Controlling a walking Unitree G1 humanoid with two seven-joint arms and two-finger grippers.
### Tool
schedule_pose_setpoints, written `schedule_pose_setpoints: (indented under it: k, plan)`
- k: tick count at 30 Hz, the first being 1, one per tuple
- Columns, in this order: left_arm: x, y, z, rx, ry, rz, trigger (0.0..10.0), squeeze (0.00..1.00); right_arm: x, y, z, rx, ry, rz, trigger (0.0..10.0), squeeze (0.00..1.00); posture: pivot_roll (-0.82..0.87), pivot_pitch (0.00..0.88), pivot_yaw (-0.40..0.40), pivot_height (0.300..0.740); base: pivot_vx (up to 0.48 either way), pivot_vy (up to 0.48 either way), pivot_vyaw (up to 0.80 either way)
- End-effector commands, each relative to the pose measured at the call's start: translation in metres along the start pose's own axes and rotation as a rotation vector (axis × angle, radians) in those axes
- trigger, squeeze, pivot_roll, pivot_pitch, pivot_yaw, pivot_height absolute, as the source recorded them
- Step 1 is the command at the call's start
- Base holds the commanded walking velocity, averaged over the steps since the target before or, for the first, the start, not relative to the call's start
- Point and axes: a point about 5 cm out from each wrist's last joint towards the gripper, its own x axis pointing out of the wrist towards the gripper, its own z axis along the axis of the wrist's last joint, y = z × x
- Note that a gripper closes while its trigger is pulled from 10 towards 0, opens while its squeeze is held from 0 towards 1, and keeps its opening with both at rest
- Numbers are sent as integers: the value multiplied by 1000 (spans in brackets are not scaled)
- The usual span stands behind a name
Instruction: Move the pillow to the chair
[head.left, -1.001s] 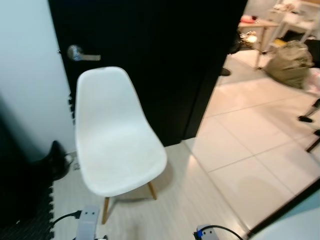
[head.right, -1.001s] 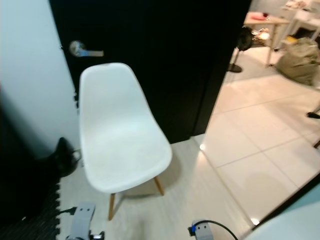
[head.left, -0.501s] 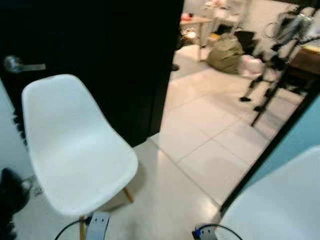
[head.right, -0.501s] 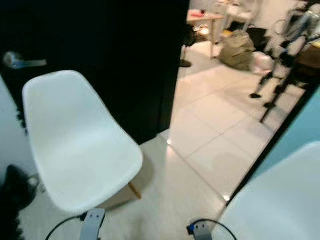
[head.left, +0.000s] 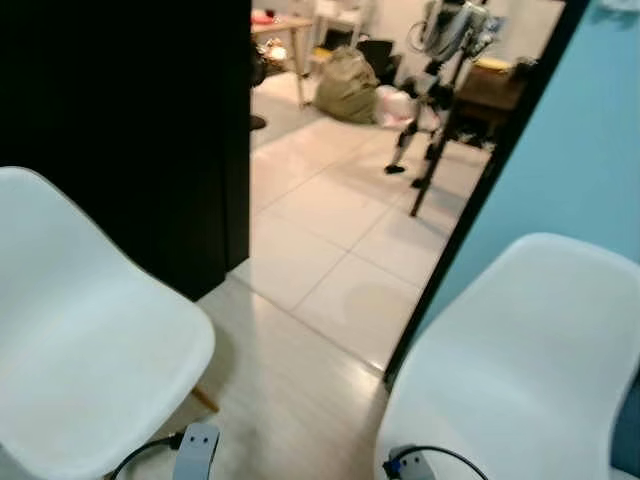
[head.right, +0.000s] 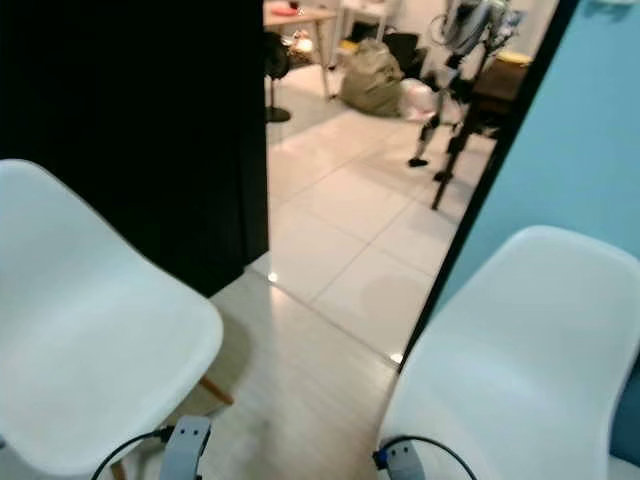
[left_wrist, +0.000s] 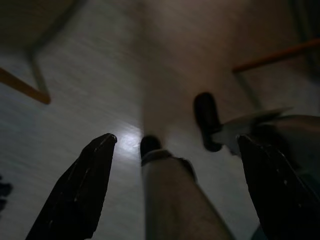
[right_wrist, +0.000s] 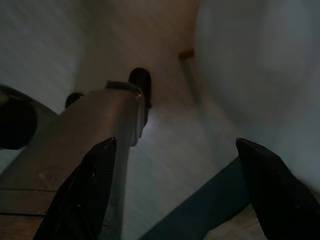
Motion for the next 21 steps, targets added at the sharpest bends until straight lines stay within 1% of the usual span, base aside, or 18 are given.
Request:
schedule_pose_setpoints:
  k: [1, 10, 17, 21]
  plan:
    - [0, -2, -3, 3, 21, -10, 10000, 0, 0, 1, -3, -4, 14, 2, 10000, 0, 111, 0, -89, 740, 0, 0, -763]
    - [0, -3, -6, -8, 32, -11, 10000, 0, 0, 1, -3, -31, 17, 8, 10000, 0, 111, 0, -92, 740, 0, 0, -739]
    - [0, -2, -7, -7, 41, -6, 10000, 0, 0, 2, -3, -24, 11, 6, 10000, 0, 111, 0, -87, 740, 0, 0, 0]
    - [0, -1, -6, 19, 47, -10, 10000, 0, 1, 3, -2, -35, 12, 6, 10000, 0, 111, 0, -84, 740, 0, 0, 0]
